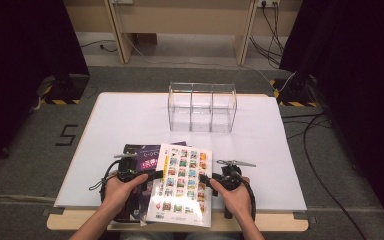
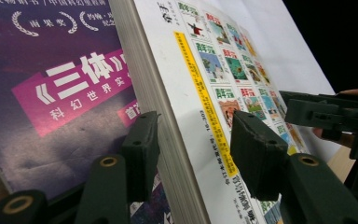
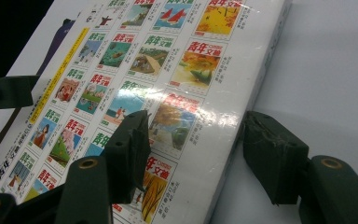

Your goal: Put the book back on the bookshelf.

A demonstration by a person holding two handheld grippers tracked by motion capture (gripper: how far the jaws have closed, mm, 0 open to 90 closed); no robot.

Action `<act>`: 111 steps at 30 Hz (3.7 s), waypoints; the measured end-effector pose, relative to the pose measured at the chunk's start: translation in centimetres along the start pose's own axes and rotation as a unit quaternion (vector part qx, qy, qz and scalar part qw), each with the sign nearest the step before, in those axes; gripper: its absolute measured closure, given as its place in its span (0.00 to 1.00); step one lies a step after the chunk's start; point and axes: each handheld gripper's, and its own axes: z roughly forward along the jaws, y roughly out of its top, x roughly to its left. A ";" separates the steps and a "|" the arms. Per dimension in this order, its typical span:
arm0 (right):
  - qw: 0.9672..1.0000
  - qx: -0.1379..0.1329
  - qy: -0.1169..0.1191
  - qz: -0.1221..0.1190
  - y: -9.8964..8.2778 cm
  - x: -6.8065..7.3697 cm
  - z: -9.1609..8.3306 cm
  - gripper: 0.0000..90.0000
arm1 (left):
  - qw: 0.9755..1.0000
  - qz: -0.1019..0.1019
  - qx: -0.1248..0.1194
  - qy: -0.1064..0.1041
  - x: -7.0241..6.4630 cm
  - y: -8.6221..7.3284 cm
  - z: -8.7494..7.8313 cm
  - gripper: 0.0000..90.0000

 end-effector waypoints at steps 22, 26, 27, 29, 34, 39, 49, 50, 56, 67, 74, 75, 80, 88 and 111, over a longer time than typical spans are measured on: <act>1.000 -0.004 -0.002 0.001 -0.1 0.1 0.1 0.45 | 0.998 -0.055 -0.013 -0.029 0.1 0.8 0.0 0.52; 1.000 -0.001 0.000 0.002 0.0 0.0 0.1 0.45 | 0.993 -0.093 -0.006 -0.067 0.6 0.7 1.3 0.55; 1.000 -0.001 0.000 0.002 0.0 0.0 0.1 0.45 | 0.993 -0.093 -0.007 -0.066 0.6 0.8 1.7 0.55; 1.000 -0.001 0.001 0.002 0.0 0.0 0.1 0.45 | 0.995 -0.079 0.001 -0.059 0.2 1.1 2.0 0.56; 1.000 0.000 0.001 0.001 0.1 0.0 0.1 0.44 | 0.997 -0.061 0.005 -0.044 -0.4 1.1 2.2 0.75; 1.000 0.004 0.005 -0.007 0.3 -0.1 0.1 0.45 | 0.997 -0.024 -0.008 -0.066 -0.6 1.2 1.6 0.87; 1.000 0.000 0.020 0.009 3.9 -1.4 0.7 0.46 | 0.997 0.006 -0.021 -0.075 -0.8 1.0 1.1 0.87; 1.000 0.001 0.021 0.013 4.2 -1.5 0.9 0.46 | 0.997 0.009 -0.021 -0.073 -0.9 1.1 1.0 0.87; 1.000 0.014 0.014 0.010 5.2 -1.8 1.9 0.46 | 0.997 0.010 -0.020 -0.067 -1.1 1.1 1.0 0.87; 0.999 0.019 0.039 0.022 5.4 -2.5 2.6 0.46 | 0.995 0.025 -0.035 -0.094 -0.9 0.9 0.4 0.87; 0.996 0.033 0.068 0.043 5.6 -3.3 3.1 0.45 | 0.993 0.033 -0.043 -0.107 -0.6 0.7 0.2 0.87; 0.996 0.033 0.068 0.043 5.6 -3.3 3.1 0.45 | 0.992 0.035 -0.043 -0.109 -0.6 0.7 0.1 0.87; 0.995 0.035 0.075 0.048 5.8 -3.4 3.4 0.44 | 0.991 0.031 -0.047 -0.119 -0.3 0.6 0.0 0.87; 0.994 0.036 0.090 0.058 6.1 -3.2 4.0 0.41 | 0.988 0.019 -0.052 -0.141 0.0 0.5 -0.1 0.87; 0.985 0.073 0.114 0.110 6.7 -3.8 4.0 0.60 | 0.996 -0.014 0.009 -0.089 1.3 0.8 0.8 0.86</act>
